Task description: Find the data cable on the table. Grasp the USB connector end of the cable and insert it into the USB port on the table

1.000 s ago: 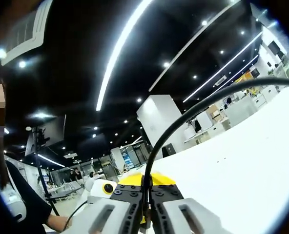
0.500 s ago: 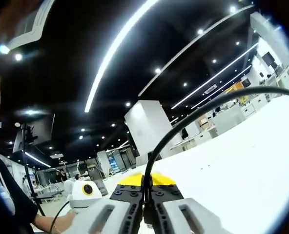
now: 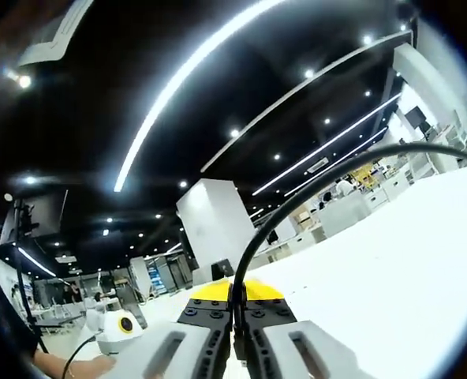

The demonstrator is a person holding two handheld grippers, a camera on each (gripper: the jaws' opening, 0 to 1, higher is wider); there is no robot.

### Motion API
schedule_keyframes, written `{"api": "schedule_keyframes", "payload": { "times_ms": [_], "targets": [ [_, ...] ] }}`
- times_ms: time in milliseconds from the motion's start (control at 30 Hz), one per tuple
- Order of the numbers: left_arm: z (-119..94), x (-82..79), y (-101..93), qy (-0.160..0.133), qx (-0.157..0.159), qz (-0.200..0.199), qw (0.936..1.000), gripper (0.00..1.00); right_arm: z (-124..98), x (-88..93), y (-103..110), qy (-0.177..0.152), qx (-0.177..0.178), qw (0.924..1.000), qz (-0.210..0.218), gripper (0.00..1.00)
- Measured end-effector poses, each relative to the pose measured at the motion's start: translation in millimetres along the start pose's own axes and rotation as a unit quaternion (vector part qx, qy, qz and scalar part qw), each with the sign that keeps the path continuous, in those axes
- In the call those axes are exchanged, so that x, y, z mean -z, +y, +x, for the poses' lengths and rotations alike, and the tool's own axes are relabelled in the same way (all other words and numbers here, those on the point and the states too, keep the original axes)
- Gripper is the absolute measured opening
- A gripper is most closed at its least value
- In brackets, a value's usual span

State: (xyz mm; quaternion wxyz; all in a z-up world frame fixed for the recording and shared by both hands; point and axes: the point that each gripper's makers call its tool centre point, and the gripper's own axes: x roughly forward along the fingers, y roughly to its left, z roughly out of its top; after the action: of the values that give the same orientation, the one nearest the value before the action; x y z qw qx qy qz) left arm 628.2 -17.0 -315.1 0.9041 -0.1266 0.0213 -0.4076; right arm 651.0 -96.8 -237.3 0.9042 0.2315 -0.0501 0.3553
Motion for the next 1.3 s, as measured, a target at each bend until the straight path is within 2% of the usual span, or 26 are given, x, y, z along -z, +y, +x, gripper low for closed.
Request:
{"api": "schedule_keyframes", "payload": {
  "times_ms": [100, 200, 300, 500, 633, 733, 833, 1033, 1100, 1167, 1300],
  "targets": [
    [1, -5.6, 10.0, -0.017, -0.030, 0.023, 0.9991, 0.41, -3, -4.3, -8, -0.007, 0.016, 0.9998, -0.003, 0.05],
    [4, -11.1, 10.1, -0.033, -0.032, 0.020, 0.9987, 0.43, -7, -9.6, -14, -0.016, 0.030, 0.9994, -0.009, 0.05],
    [9, -10.5, 12.8, -0.036, -0.035, 0.013, 0.9986, 0.49, -9, -13.6, -17, -0.024, 0.035, 0.9990, -0.010, 0.05],
    [24, -16.0, 21.3, -0.040, -0.041, 0.040, 0.9975, 0.58, -11, -16.5, -26, -0.030, 0.057, 0.9978, -0.019, 0.05],
    [38, -20.1, 24.8, -0.044, -0.037, 0.045, 0.9973, 0.61, -14, -21.9, -30, -0.043, 0.071, 0.9962, -0.026, 0.05],
    [45, -16.3, 25.6, -0.040, -0.039, 0.060, 0.9966, 0.62, -17, -25.2, -36, -0.051, 0.084, 0.9948, -0.027, 0.05],
    [48, -12.7, 23.6, -0.044, -0.036, 0.064, 0.9964, 0.64, -19, -25.7, -43, -0.051, 0.093, 0.9940, -0.026, 0.05],
    [61, -9.8, 35.7, -0.048, -0.028, 0.060, 0.9967, 0.66, -15, -22.8, -53, -0.048, 0.096, 0.9942, -0.010, 0.05],
    [65, -17.1, 33.8, -0.070, -0.014, 0.052, 0.9961, 0.67, -12, -22.4, -57, -0.044, 0.100, 0.9941, -0.004, 0.05],
    [68, -18.4, 35.9, -0.073, -0.010, 0.053, 0.9959, 0.69, -9, -23.3, -62, -0.040, 0.104, 0.9938, 0.000, 0.05],
    [78, -12.4, 38.5, -0.050, -0.001, 0.091, 0.9946, 0.69, 0, -24.8, -72, -0.021, 0.116, 0.9929, -0.013, 0.05]
  ]
}}
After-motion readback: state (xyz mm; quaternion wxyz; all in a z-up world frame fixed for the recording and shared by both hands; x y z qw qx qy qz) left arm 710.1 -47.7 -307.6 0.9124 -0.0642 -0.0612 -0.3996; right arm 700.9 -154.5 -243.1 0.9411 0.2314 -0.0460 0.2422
